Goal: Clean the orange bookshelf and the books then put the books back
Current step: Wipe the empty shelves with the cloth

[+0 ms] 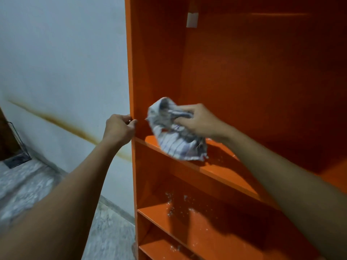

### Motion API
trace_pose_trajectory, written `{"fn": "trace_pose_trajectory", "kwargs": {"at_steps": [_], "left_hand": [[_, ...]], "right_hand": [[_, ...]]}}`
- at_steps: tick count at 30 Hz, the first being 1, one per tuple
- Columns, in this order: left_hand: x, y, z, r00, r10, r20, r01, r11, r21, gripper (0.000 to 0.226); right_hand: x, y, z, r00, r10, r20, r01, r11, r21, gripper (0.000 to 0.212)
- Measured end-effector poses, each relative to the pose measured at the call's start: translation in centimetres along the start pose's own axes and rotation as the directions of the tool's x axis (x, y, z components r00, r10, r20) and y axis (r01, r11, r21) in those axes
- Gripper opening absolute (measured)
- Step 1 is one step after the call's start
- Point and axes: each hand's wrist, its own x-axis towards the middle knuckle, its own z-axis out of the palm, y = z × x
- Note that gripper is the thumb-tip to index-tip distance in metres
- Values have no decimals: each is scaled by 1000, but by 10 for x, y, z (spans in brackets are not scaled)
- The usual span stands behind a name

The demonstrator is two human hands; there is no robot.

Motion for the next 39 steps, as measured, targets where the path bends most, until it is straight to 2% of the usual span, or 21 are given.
{"fn": "trace_pose_trajectory", "kwargs": {"at_steps": [2, 5, 8, 10, 13, 17, 19, 21, 24, 26, 27, 29, 31, 33, 36, 37, 39], "left_hand": [[0, 0, 1, 1000, -6, -18, 6, 1000, -2, 35], [2, 0, 2, 999, -7, -39, 7, 1000, -4, 35], [2, -1, 3, 998, 13, -65, -13, 1000, 5, 34], [2, -2, 4, 996, 24, -82, -24, 1000, 2, 33], [5, -6, 6, 995, 39, -92, -39, 999, 6, 31], [10, -10, 9, 994, 43, -105, -43, 999, 4, 31], [10, -12, 10, 994, 45, -100, -45, 999, 3, 32], [9, -12, 9, 995, 45, -91, -45, 999, -3, 31], [11, -12, 7, 996, 56, -74, -54, 998, 26, 21], [12, -12, 5, 997, 39, -73, -36, 998, 46, 21], [11, -10, 5, 998, 27, -64, -24, 999, 39, 24], [5, -4, 7, 999, 5, -49, -4, 1000, 27, 31], [1, -4, 7, 997, -18, -76, 19, 1000, 18, 33], [-10, -8, 17, 988, -56, -144, 58, 998, 10, 40], [-34, -15, 36, 935, -243, -257, 236, 970, -59, 60], [-44, -15, 44, 911, -328, -252, 310, 944, -110, 60], [-60, -10, 57, 876, -467, -116, 426, 865, -266, 51]], "right_hand": [[15, 15, -29, 989, 99, -111, -113, 985, -129, 31], [46, 49, -51, 927, 260, -269, -346, 870, -352, 25], [67, 74, -51, 912, 243, -331, -389, 768, -508, 30], [75, 90, -41, 931, 234, -280, -353, 769, -532, 31], [95, 118, -15, 964, 230, -132, -265, 800, -538, 29], [114, 128, -5, 973, 212, -92, -229, 845, -483, 24], [105, 126, -4, 975, 220, -43, -217, 881, -419, 24], [86, 111, 8, 979, 191, 69, -161, 937, -309, 32], [49, 73, 41, 970, -21, 242, 66, 981, -181, 49], [21, 45, 58, 911, -200, 360, 253, 961, -107, 51], [8, 33, 62, 881, -254, 399, 310, 947, -83, 50], [-13, 13, 54, 871, -256, 419, 312, 948, -69, 50], [-10, 3, 36, 920, -192, 341, 211, 977, -17, 48], [-8, -2, -2, 976, -142, 165, 138, 990, 31, 41], [-1, 9, -60, 994, -23, -109, 20, 999, -31, 25], [-1, 17, -76, 984, 10, -181, -26, 996, -87, 19], [2, 36, -101, 968, 61, -245, -109, 976, -187, 8]]}}
